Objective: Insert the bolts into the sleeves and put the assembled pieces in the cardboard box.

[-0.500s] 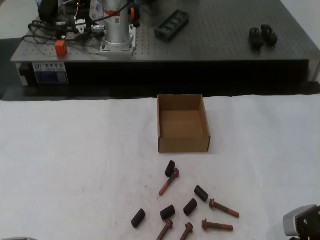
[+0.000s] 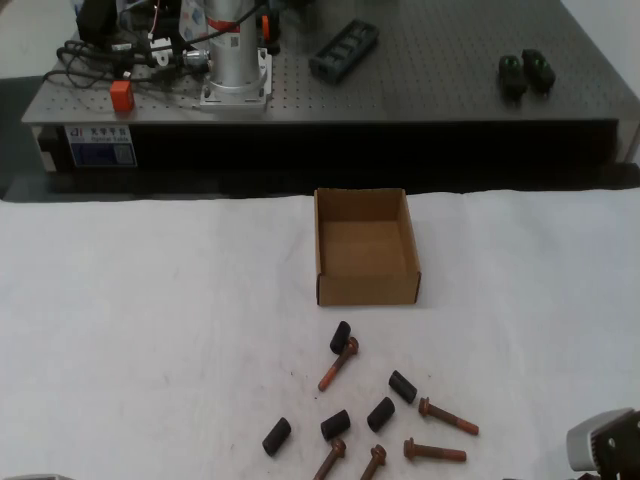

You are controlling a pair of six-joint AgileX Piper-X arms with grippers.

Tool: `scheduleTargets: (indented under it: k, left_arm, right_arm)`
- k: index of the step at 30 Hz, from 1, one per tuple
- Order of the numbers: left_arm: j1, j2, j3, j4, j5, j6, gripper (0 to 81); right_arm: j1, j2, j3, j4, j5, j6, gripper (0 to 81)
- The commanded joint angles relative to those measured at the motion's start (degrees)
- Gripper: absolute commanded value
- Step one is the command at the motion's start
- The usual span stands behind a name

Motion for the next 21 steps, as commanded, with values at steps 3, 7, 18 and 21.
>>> scheduleTargets:
  k: [3, 7, 18, 21]
  left_arm:
    - [0.04, -0.44, -0.07, -0.56, -0.21, -1.01, 0.6]
    - [0.04, -0.44, -0.07, -0.56, -0.21, -1.01, 0.6]
    - [0.04, 2.16, -0.67, -22.78, 5.02, -2.14, 16.4]
    - [0.04, 6.85, -2.15, -22.91, 4.04, -0.29, 28.8]
  right_arm:
    - [-0.16, -0.48, -0.56, -1.11, -0.02, 0.3, 0.8]
    - [-0.16, -0.48, -0.56, -1.11, -0.02, 0.3, 0.8]
    - [-0.16, 1.69, -7.23, -11.4, -3.95, 20.24, 22.3]
    - [-0.16, 8.17, -16.8, -2.25, -3.84, 9.31, 26.0]
